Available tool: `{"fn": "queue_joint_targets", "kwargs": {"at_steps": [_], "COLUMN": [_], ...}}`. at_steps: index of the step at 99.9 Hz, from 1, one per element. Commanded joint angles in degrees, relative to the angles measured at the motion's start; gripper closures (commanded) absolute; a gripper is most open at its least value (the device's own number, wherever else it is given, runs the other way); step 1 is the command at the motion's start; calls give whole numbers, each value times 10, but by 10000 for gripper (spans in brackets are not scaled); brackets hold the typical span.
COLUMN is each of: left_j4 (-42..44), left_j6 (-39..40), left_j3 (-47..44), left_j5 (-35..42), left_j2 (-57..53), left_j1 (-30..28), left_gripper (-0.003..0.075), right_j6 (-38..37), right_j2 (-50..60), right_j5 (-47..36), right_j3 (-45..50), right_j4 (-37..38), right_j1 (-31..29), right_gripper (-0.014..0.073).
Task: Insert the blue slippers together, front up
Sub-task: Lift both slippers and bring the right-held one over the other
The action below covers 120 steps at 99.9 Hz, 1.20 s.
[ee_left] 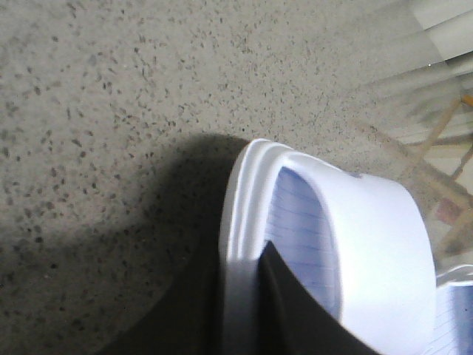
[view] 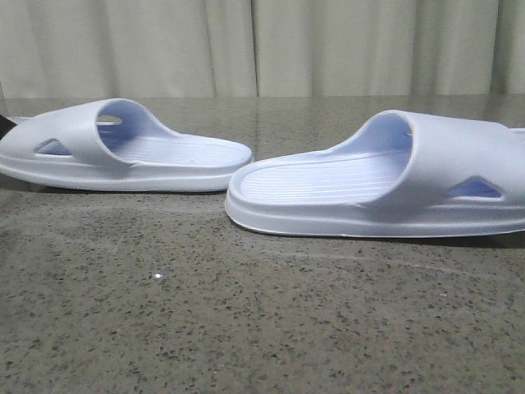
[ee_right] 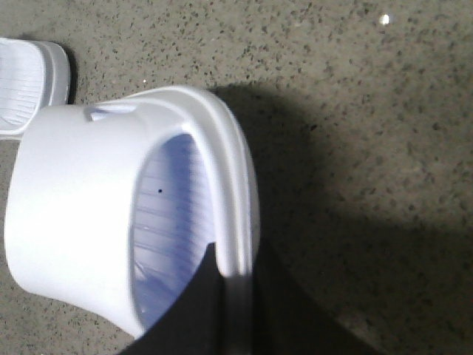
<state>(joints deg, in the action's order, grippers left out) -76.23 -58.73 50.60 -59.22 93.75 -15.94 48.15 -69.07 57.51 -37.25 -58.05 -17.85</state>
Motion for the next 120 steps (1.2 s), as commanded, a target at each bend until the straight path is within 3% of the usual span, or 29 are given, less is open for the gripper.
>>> {"fn": "queue_joint_targets", "kwargs": {"at_steps": [1, 33, 61, 120], "left_j4": [-23, -36, -76, -117], "left_j6": [-9, -9, -9, -11], "left_j3": [15, 15, 15, 15], "left_j5": [-24, -100, -134, -134], "left_j2": [-43, -73, -73, -73], "left_j1": [-17, -91, -91, -27], "left_gripper": [705, 705, 705, 705], "right_j6": [12, 62, 86, 126], "right_j2": [8, 8, 8, -48], "right_j5": [-1, 27, 75, 90], "right_j3": [-11, -35, -75, -93], "right_j4": [-29, -133, -229, -279], "right_j1": [-2, -2, -2, 0], "right_gripper": [698, 698, 698, 698]}}
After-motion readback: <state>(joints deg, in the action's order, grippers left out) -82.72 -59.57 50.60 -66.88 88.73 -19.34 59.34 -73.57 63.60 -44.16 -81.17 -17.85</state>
